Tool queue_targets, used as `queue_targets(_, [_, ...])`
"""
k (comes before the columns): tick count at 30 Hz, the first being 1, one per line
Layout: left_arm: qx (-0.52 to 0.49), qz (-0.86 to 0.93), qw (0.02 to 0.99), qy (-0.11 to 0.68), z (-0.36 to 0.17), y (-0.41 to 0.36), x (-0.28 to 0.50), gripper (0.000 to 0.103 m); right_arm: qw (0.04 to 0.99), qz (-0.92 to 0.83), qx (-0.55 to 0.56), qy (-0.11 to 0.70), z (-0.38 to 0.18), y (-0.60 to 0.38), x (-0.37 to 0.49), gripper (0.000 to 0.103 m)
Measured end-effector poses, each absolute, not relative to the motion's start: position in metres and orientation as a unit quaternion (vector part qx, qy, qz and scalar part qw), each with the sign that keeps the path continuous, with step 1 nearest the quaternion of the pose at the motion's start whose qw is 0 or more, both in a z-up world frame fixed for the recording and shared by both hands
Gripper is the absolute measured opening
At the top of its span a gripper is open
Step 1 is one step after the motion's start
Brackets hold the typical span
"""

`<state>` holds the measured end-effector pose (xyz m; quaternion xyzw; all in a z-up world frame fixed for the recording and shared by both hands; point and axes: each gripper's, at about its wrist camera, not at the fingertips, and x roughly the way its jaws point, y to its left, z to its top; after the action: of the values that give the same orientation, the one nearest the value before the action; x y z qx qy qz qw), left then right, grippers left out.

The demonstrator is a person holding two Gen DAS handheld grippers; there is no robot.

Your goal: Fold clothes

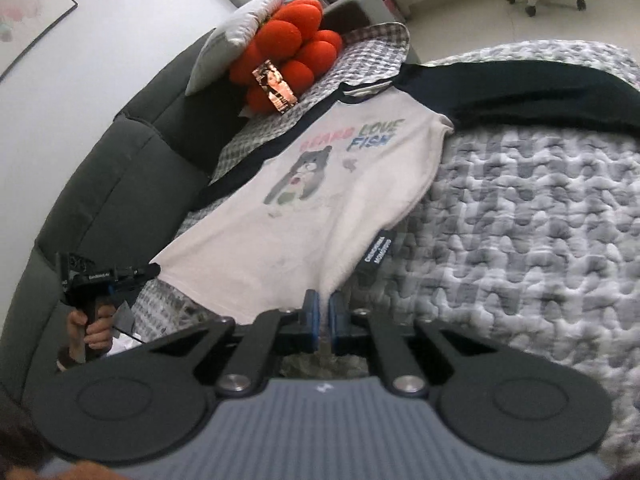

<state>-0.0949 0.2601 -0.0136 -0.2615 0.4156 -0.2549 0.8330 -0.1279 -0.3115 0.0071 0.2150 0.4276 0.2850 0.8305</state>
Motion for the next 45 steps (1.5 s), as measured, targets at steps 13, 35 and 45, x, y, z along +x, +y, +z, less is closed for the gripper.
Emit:
queue_targets(13, [-0.182,-0.195,0.807,0.527,-0.088,0.246,-0.073,0.008,0.778,0.231,0.157,0.563,-0.07,-0.29,-0.106,0.005])
queue_targets(35, [-0.135,-0.184,0.885,0.407,-0.01,0.222,-0.035,0.063,0.833,0.191,0.239,0.46,-0.037,-0.341,-0.039,0.057])
queue_targets(45, [-0.133,-0.189,0.913,0.337,-0.016,0.164,0.013,0.076,0.84,0.103,0.388,0.364,-0.064,-0.372,0.01,0.056])
